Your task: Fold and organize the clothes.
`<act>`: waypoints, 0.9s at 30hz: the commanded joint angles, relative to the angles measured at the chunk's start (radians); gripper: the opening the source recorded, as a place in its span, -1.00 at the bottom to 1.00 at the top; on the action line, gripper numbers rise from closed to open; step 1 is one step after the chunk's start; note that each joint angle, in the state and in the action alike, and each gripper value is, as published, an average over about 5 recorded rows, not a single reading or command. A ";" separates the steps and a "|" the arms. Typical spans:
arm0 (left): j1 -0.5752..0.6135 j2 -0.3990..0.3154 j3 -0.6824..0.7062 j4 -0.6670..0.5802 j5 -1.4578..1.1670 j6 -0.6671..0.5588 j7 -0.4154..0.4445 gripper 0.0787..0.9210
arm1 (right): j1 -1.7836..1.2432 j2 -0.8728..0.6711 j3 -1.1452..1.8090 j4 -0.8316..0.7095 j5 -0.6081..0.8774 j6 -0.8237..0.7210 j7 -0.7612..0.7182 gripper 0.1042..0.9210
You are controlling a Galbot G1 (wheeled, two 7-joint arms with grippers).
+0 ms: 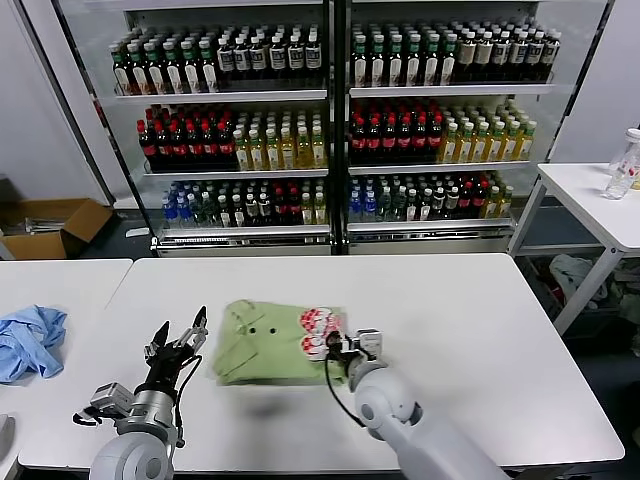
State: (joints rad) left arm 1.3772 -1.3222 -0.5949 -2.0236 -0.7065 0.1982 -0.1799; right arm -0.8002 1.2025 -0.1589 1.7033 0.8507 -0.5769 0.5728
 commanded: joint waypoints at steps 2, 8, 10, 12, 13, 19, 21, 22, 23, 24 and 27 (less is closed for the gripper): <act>0.010 0.002 0.005 -0.015 0.005 0.000 0.003 0.77 | 0.014 -0.260 0.164 0.006 -0.193 -0.001 -0.261 -0.99; 0.031 -0.001 0.020 -0.046 0.073 -0.009 0.027 0.77 | -0.021 -0.283 0.215 0.030 -0.364 0.105 -0.365 -0.96; 0.043 0.001 0.025 -0.058 0.104 -0.015 0.037 0.77 | -0.049 -0.280 0.233 0.053 -0.397 0.156 -0.359 -0.88; 0.057 0.002 0.028 -0.071 0.132 -0.023 0.045 0.77 | -0.090 -0.276 0.256 0.083 -0.420 0.204 -0.351 -0.75; 0.063 0.003 0.028 -0.078 0.145 -0.027 0.049 0.77 | -0.113 -0.274 0.270 0.100 -0.438 0.229 -0.347 -0.69; 0.108 0.006 0.030 -0.133 0.236 -0.053 0.059 0.77 | -0.295 -0.269 0.389 0.233 -0.503 0.345 -0.342 -0.26; 0.126 0.004 0.031 -0.158 0.264 -0.060 0.061 0.77 | -0.368 -0.265 0.443 0.300 -0.505 0.373 -0.342 -0.14; 0.134 0.003 0.032 -0.170 0.275 -0.063 0.062 0.77 | -0.404 -0.263 0.472 0.334 -0.504 0.386 -0.344 -0.07; 0.140 0.002 0.031 -0.178 0.281 -0.063 0.064 0.77 | -0.439 -0.262 0.502 0.362 -0.502 0.397 -0.348 -0.01; 0.147 0.001 0.030 -0.186 0.285 -0.064 0.066 0.77 | -0.475 -0.261 0.534 0.387 -0.501 0.414 -0.354 0.05; 0.162 0.002 0.028 -0.201 0.288 -0.064 0.067 0.77 | -0.581 -0.257 0.617 0.442 -0.507 0.460 -0.365 0.27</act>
State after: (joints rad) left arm 1.4815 -1.3208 -0.5650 -2.1478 -0.5165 0.1454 -0.1220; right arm -1.0423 0.9644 0.1918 1.9064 0.4350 -0.3040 0.2605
